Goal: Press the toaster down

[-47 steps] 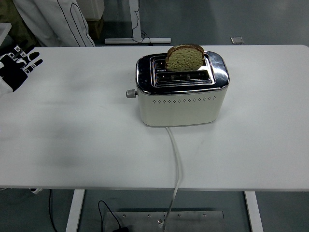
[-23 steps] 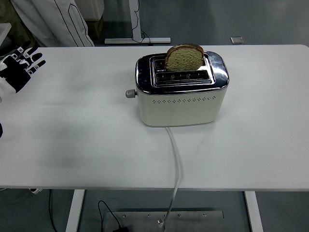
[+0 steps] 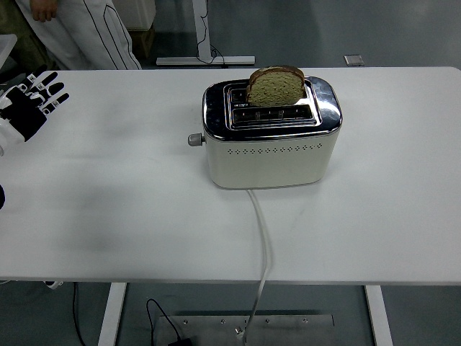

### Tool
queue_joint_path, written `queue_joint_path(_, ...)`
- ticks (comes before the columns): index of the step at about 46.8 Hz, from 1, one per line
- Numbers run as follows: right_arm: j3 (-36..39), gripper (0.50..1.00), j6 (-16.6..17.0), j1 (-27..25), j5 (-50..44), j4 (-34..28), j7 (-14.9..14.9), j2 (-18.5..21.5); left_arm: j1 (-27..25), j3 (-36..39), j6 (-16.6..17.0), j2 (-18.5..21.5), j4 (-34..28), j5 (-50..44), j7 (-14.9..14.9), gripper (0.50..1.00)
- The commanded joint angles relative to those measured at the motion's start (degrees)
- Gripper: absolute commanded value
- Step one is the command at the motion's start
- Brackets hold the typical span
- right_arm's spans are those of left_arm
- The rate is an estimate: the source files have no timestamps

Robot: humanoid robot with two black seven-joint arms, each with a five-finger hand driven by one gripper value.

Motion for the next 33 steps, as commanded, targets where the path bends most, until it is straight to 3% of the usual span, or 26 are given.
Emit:
queue_joint_path(1, -0.03, 0.998, 0.00, 0.00, 0.00, 0.00, 0.00, 0.00, -0.12, -0.02, 0.07, 0.00, 0.00, -0.02, 0.01, 1.000)
queue_joint_path(33, 0.06, 0.998, 0.00, 0.00, 0.00, 0.00, 0.00, 0.00, -0.64, -0.02, -0.02, 0.26, -0.44, -0.02, 0.10, 1.000)
